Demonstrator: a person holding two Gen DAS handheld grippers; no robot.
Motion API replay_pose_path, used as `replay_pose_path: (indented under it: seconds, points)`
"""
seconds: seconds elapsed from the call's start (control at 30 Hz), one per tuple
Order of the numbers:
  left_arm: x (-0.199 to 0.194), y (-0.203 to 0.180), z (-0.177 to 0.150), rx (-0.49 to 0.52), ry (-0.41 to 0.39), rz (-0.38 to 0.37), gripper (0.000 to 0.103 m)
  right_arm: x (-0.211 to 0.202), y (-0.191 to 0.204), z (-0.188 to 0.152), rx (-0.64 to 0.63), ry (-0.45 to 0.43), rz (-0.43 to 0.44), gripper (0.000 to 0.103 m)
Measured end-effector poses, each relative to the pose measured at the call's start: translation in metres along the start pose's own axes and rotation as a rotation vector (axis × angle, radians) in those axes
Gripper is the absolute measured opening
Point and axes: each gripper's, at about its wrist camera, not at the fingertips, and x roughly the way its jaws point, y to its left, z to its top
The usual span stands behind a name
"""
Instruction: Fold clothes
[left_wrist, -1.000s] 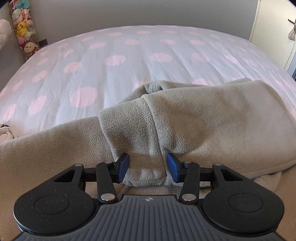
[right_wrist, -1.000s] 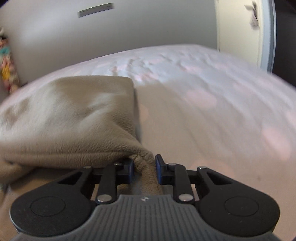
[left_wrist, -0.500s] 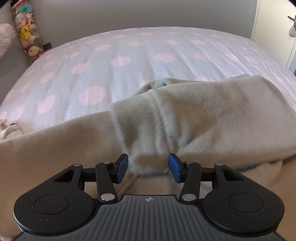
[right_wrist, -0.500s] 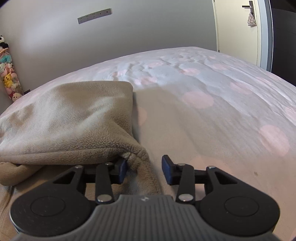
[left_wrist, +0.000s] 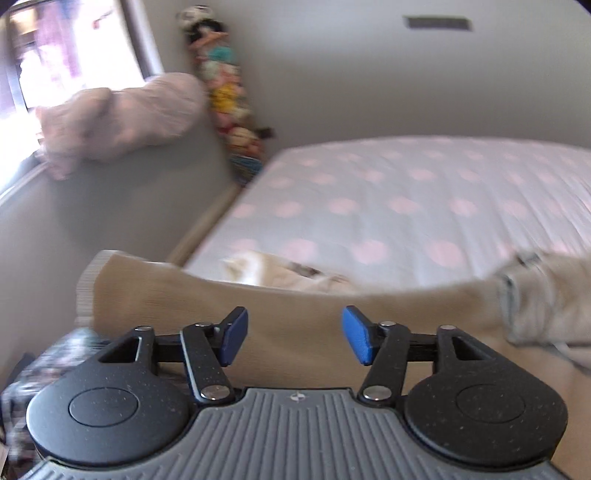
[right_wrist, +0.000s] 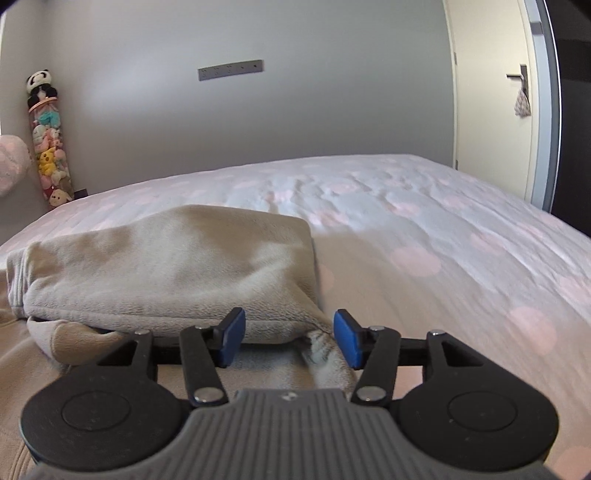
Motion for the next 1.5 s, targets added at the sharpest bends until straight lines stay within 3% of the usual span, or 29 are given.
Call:
replay_pose_path:
  seconds: [0.1, 0.3, 0.5, 0.67, 0.73, 0.83, 0.93, 1.13, 1.33, 1.5]
  points:
    - [-0.013, 0.050, 0.010, -0.114, -0.016, 0.079, 0.061, -0.004, 0.006, -0.001, -0.027, -0.017, -0.001, 0.063]
    - [-0.005, 0.123, 0.006, -0.351, 0.039, 0.109, 0.063, -0.004, 0.013, -0.008, -0.067, -0.022, -0.007, 0.063]
    - [0.023, 0.158, -0.014, -0.531, 0.106, 0.102, 0.063, -0.004, 0.012, -0.010, -0.066, -0.030, -0.003, 0.063]
    - [0.036, 0.166, -0.015, -0.612, 0.068, 0.068, 0.061, 0.002, 0.009, -0.011, -0.042, -0.018, -0.006, 0.065]
    - [0.038, 0.161, -0.009, -0.593, 0.066, 0.063, 0.032, 0.006, 0.010, -0.012, -0.045, -0.013, -0.004, 0.065]
    - [0.034, 0.151, -0.001, -0.564, 0.048, 0.067, 0.024, 0.009, 0.012, -0.012, -0.050, -0.018, 0.001, 0.065]
    - [0.019, 0.138, 0.011, -0.546, -0.008, 0.026, 0.022, 0.010, 0.014, -0.012, -0.058, -0.017, 0.005, 0.065]
    - [-0.033, 0.090, 0.052, -0.475, -0.145, -0.131, 0.020, 0.006, 0.012, -0.008, -0.036, -0.035, 0.008, 0.065]
    - [-0.095, 0.003, 0.094, -0.326, -0.275, -0.338, 0.019, -0.008, 0.005, -0.003, 0.004, -0.072, 0.013, 0.066]
    - [-0.128, -0.083, 0.118, -0.232, -0.317, -0.505, 0.019, -0.013, -0.003, 0.000, 0.055, -0.077, 0.022, 0.066]
